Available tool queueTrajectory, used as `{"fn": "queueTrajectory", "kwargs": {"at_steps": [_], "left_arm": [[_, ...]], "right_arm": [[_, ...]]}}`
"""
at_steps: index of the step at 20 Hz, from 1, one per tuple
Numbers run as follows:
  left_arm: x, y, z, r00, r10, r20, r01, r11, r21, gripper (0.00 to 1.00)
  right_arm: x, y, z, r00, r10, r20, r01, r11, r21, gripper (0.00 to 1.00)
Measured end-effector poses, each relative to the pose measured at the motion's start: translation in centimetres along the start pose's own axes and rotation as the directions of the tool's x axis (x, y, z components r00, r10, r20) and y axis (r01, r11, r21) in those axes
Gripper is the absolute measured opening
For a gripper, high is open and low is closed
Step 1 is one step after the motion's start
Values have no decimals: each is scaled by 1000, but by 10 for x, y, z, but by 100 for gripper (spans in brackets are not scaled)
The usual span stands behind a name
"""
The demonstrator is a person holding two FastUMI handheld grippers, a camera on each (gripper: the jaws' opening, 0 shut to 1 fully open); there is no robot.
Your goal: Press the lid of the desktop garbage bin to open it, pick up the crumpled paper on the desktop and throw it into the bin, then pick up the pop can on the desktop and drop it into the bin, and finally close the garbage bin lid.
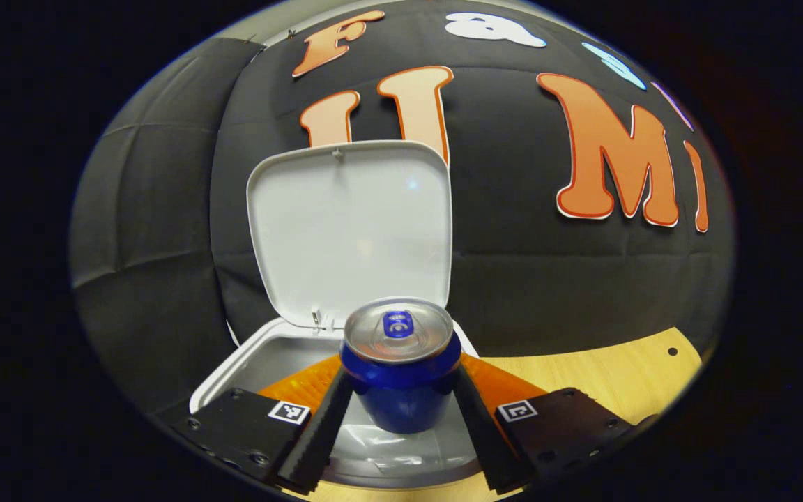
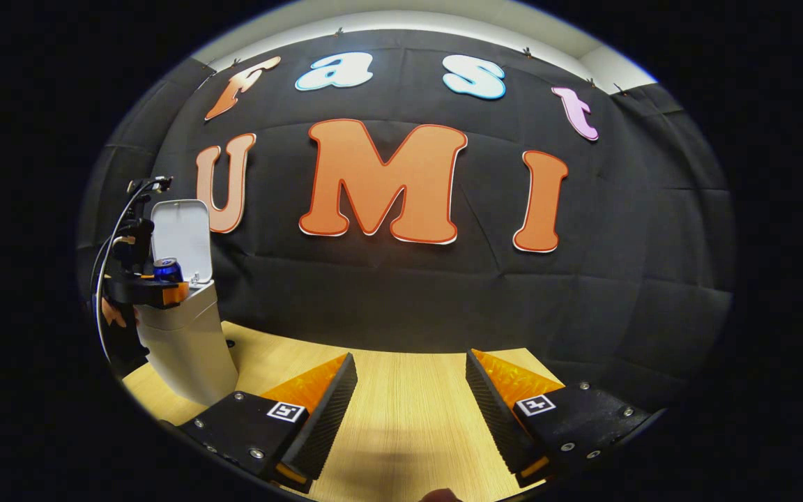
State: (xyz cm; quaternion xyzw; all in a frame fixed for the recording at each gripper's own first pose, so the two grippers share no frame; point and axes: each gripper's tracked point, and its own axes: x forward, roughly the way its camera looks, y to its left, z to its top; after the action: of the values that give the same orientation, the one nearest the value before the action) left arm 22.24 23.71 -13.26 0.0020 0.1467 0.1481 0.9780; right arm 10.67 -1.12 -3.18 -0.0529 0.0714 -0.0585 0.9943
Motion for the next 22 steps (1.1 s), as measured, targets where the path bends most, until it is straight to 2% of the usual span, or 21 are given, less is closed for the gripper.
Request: {"fn": "queueTrajectory", "kwargs": {"at_steps": [3,6,8,9,11,16,19,22], "left_arm": [[-1,4,-6,1000,12,-17,-12,1000,10,83],[-11,7,-12,1000,1,-31,-2,999,-48,83],[-19,8,-2,1000,0,-8,0,999,-53,83],[-25,7,10,1000,-4,19,5,999,-41,87],[-37,3,43,996,-20,86,21,1000,-7,95],[-56,9,165,965,-30,259,44,998,-47,94],[-36,24,226,956,-8,292,25,998,-55,94],[-2,39,261,958,14,286,-3,999,-38,94]], "right_arm": [[1,3,-1,1000,5,-1,-5,1000,-2,94],[-2,2,1,1000,4,5,-4,1000,-4,94],[-2,1,1,1000,3,7,-3,1000,-3,94],[-4,0,2,1000,1,12,-1,1000,1,94],[-4,-1,4,1000,2,16,-2,1000,4,94],[-7,-4,14,999,12,34,-12,1000,12,94],[-9,-6,20,999,15,51,-15,1000,15,94],[-11,-7,23,998,16,55,-17,999,32,94]]}}
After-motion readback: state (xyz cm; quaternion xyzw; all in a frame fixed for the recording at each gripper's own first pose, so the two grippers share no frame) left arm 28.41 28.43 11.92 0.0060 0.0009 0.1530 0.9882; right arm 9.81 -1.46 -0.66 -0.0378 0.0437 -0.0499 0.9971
